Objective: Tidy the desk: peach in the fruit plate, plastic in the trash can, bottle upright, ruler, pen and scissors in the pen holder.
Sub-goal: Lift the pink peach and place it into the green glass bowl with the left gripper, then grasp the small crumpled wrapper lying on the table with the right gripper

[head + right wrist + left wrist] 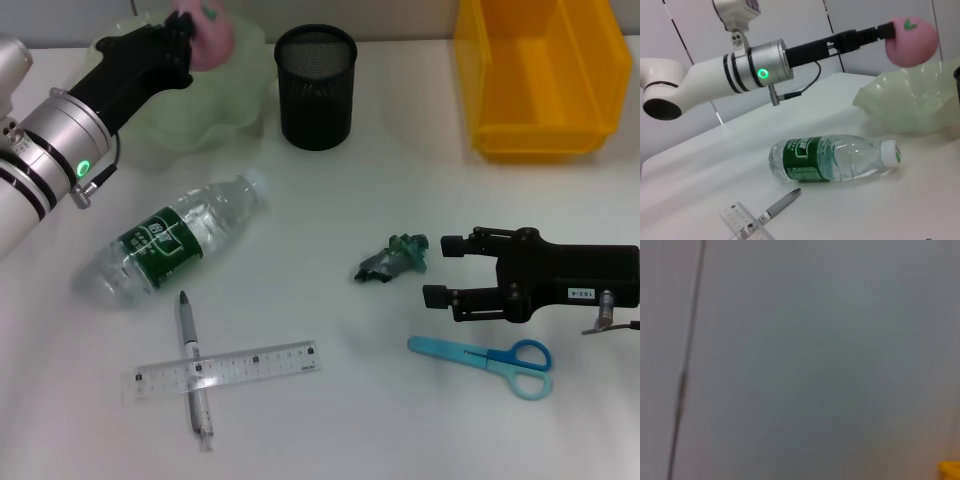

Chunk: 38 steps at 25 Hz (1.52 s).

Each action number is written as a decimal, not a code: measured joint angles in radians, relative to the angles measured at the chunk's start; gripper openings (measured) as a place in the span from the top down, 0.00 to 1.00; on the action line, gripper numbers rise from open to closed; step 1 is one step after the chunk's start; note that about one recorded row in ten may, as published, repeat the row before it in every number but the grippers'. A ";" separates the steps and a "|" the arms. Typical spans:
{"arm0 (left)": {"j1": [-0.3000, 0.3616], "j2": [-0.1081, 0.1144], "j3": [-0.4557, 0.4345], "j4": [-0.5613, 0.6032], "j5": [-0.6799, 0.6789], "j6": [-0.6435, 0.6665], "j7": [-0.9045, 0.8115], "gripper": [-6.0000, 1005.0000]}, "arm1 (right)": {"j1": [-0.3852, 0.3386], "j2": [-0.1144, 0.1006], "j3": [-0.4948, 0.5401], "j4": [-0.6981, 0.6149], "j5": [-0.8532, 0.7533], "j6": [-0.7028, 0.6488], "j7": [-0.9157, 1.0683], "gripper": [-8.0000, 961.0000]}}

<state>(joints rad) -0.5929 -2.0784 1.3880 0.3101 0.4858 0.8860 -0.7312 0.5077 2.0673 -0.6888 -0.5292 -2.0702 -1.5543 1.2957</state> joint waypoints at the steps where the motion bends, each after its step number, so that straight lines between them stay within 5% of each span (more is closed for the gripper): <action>1: -0.006 -0.001 -0.010 -0.006 -0.001 -0.009 0.011 0.88 | 0.000 0.001 0.000 0.000 0.000 0.000 0.000 0.18; 10: -0.015 -0.002 -0.020 -0.011 -0.010 -0.029 0.021 0.85 | -0.001 0.007 0.000 -0.002 0.001 -0.001 -0.013 0.18; 13: 0.003 0.005 -0.013 -0.001 -0.006 0.042 -0.019 0.71 | 0.000 0.007 0.008 -0.005 0.008 -0.001 -0.014 0.18; 19: 0.072 0.064 0.014 0.033 0.132 0.354 -0.233 0.41 | 0.012 -0.020 0.011 -0.011 0.084 -0.040 0.011 0.18; 21: 0.107 0.123 0.015 0.053 0.273 0.485 -0.375 0.34 | 0.024 -0.038 0.011 -0.023 0.099 -0.070 0.045 0.19; 24: 0.127 0.172 0.009 0.055 0.440 0.590 -0.431 0.28 | 0.054 -0.061 0.005 -0.099 0.101 -0.117 0.156 0.19; 33: 0.159 0.201 -0.034 0.080 0.717 0.670 -0.424 0.14 | 0.220 -0.111 -0.014 -0.228 -0.126 -0.146 0.463 0.19; 38: 0.169 0.198 -0.091 0.092 0.798 0.668 -0.422 0.14 | 0.318 -0.104 -0.048 -0.235 -0.269 -0.138 0.528 0.19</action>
<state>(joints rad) -0.4239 -1.8804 1.2968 0.4022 1.2834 1.5538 -1.1532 0.8260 1.9635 -0.7369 -0.7637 -2.3394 -1.6925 1.8235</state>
